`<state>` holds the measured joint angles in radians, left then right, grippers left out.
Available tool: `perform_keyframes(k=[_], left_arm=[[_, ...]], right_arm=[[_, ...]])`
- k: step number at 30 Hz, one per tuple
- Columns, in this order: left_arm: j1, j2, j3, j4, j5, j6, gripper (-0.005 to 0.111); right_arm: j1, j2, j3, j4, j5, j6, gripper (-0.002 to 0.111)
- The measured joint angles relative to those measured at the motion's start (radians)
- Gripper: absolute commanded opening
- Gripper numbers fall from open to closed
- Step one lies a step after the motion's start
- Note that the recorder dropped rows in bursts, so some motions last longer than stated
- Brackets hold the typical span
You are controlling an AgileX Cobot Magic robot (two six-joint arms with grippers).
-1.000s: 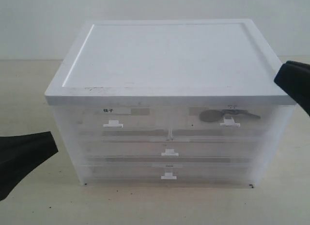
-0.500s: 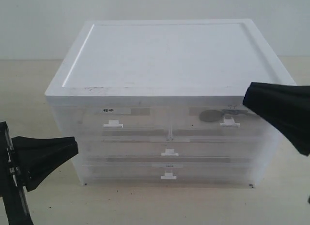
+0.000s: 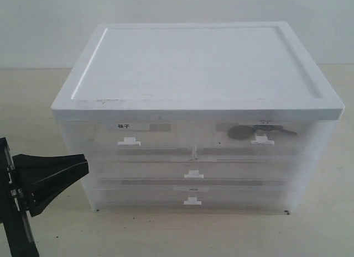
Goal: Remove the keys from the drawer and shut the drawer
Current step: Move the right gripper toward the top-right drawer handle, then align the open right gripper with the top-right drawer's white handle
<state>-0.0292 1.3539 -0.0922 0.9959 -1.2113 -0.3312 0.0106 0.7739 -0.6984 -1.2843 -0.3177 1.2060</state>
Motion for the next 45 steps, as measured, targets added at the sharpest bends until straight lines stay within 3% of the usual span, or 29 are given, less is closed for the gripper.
perform_keyframes(k=[3, 9, 12, 16, 22, 28, 30, 35, 40, 43, 45], left_arm=[[0.0, 0.0, 0.0, 0.0, 0.0, 0.004, 0.005], [0.0, 0.0, 0.0, 0.0, 0.0, 0.004, 0.005], [0.0, 0.0, 0.0, 0.0, 0.0, 0.004, 0.005], [0.0, 0.0, 0.0, -0.002, 0.0, 0.004, 0.005], [0.0, 0.0, 0.0, -0.002, 0.0, 0.004, 0.005], [0.0, 0.0, 0.0, -0.002, 0.0, 0.004, 0.005], [0.0, 0.0, 0.0, 0.003, 0.0, 0.004, 0.005], [0.0, 0.0, 0.0, 0.01, 0.0, 0.004, 0.005], [0.0, 0.0, 0.0, 0.01, 0.0, 0.004, 0.005], [0.0, 0.0, 0.0, 0.01, 0.0, 0.004, 0.005], [0.0, 0.0, 0.0, 0.01, 0.0, 0.004, 0.005]], right_arm=[[0.0, -0.012, -0.008, -0.062, 0.245, 0.081, 0.0], [0.003, -0.021, 0.014, -0.05, 0.432, -0.029, 0.0], [0.043, -0.018, -0.012, 0.122, 0.644, -0.248, 0.0], [0.167, 0.026, -0.118, 0.436, 0.949, -0.609, 0.0], [0.313, 0.048, -0.217, 0.795, 1.23, -0.968, 0.0], [0.399, 0.018, -0.225, 1.178, 1.28, -1.255, 0.0], [0.43, 0.016, -0.195, 1.423, 1.264, -1.437, 0.008], [0.472, 0.029, -0.071, 1.665, 1.168, -1.797, 0.041], [0.586, 0.029, 0.02, 1.683, 1.096, -2.178, 0.041], [0.676, 0.029, 0.072, 1.574, 1.026, -2.195, 0.041], [0.735, 0.029, 0.119, 1.337, 0.971, -2.07, 0.041]])
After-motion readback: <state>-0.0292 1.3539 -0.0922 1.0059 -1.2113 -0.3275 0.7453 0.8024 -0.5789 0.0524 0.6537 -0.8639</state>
